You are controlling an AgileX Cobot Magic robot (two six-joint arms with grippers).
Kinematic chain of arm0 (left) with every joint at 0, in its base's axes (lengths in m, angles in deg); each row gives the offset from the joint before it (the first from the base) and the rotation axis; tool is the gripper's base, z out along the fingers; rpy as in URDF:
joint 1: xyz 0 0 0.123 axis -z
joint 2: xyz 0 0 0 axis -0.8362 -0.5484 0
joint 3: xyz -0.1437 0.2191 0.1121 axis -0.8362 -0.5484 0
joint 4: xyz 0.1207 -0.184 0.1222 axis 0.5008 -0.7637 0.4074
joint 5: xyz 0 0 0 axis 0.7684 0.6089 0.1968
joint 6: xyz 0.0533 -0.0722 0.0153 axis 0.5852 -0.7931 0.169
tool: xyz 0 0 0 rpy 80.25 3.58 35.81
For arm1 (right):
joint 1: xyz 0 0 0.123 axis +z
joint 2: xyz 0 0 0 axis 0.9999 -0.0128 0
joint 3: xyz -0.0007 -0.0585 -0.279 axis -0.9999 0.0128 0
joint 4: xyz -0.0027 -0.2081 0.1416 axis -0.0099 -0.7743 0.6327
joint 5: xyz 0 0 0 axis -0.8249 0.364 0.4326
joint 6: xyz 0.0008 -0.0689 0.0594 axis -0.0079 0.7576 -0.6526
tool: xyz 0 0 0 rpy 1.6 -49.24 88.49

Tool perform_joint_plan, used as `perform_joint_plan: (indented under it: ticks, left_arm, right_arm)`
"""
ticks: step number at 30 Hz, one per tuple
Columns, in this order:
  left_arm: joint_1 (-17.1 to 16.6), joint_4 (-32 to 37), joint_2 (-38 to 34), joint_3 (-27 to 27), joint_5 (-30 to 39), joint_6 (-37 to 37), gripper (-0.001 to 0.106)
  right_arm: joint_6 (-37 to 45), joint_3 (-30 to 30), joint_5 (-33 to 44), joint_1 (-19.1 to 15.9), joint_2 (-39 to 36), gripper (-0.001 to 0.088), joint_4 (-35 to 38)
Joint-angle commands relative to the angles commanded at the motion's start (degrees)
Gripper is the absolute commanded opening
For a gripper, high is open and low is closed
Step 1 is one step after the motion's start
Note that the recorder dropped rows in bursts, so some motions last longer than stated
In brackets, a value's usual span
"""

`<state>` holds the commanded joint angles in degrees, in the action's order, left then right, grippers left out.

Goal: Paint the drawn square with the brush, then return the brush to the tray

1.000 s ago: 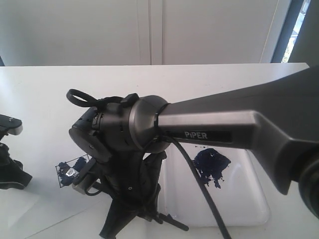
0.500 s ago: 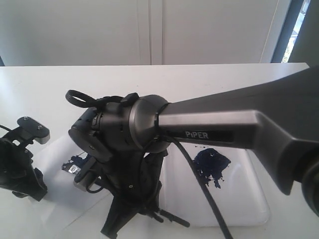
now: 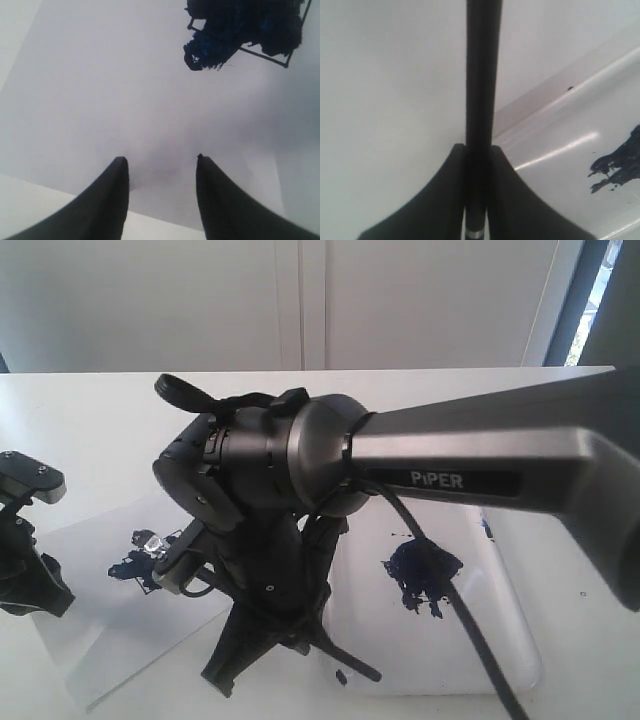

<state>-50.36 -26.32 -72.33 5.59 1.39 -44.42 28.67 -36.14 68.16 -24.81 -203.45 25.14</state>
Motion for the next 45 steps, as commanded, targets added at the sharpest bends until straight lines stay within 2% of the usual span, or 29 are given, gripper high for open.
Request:
perform_joint_plan:
  ticks: [8,19,36,45]
  left_arm:
    - [0.00,-0.28,0.00,0.00,-0.67,0.00,0.048]
    - [0.00,-0.28,-5.29,0.00,0.14,2.79,0.048]
    - [0.00,-0.90,-5.62,0.00,0.24,2.79,0.048]
    - [0.00,-1.17,-5.62,0.00,0.24,2.79,0.048]
  right_arm:
    - [0.00,-0.32,0.00,0.00,-1.98,0.0000,-0.03]
    - [0.00,-0.32,0.00,0.00,-1.98,0.0000,-0.25]
    - [0.00,-4.25,-0.49,0.00,-2.12,0.0000,-1.03]
    - [0.00,-4.25,0.00,0.00,-6.05,0.0000,-2.75]
